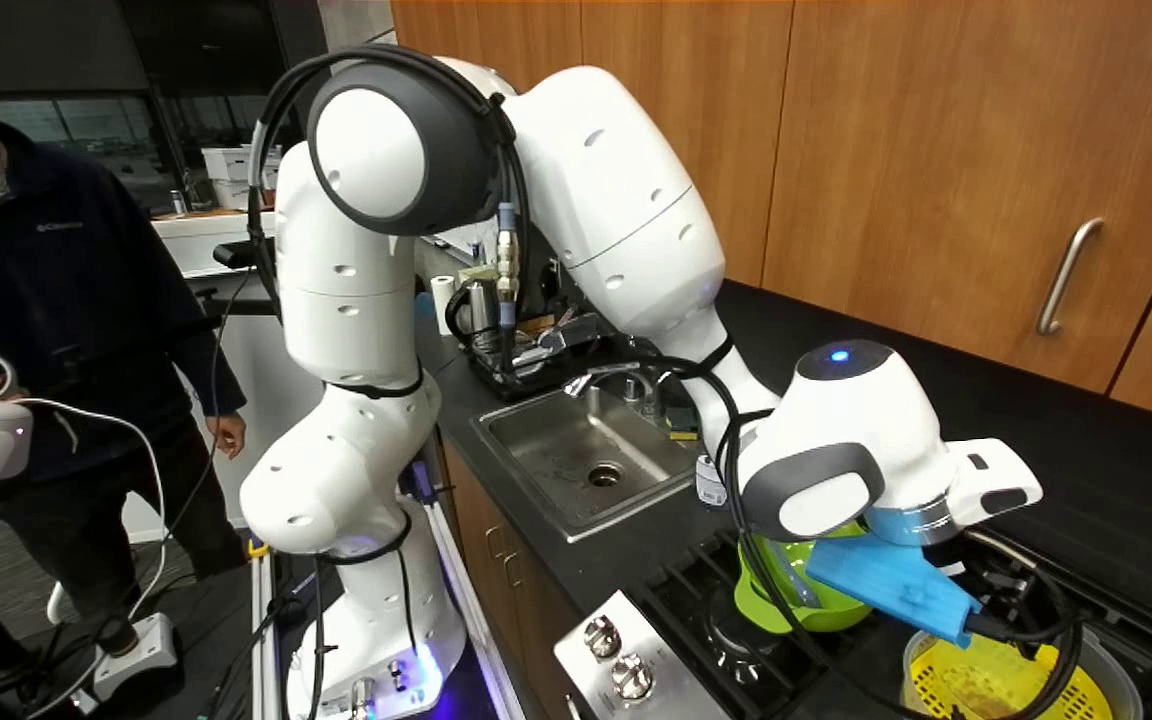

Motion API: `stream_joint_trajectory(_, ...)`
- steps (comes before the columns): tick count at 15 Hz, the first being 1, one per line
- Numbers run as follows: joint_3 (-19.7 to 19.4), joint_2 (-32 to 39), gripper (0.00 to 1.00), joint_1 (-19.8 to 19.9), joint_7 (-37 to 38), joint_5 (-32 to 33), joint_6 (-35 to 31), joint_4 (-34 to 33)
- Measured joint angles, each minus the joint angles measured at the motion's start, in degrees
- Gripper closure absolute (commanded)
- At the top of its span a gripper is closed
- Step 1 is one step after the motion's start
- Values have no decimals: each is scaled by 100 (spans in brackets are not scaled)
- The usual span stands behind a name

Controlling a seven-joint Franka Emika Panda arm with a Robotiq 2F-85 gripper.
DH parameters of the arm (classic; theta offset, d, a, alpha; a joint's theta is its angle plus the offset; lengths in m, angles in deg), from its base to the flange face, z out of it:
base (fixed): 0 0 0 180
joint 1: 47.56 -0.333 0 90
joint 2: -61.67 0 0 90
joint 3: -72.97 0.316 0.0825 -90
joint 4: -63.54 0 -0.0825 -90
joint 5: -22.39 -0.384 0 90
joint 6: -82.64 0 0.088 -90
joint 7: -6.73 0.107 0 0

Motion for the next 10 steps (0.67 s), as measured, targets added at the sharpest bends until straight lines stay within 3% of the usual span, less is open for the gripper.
stream_joint_trajectory(3,1368,112,0,1193,-1298,-1371,160,-97)
stream_joint_trajectory(6,2499,243,0,2470,-2564,-2473,796,-482)
stream_joint_trajectory(8,2826,258,0,3103,-3250,-2898,1355,-765)
stream_joint_trajectory(10,2917,257,0,3507,-3751,-3064,1945,-1021)
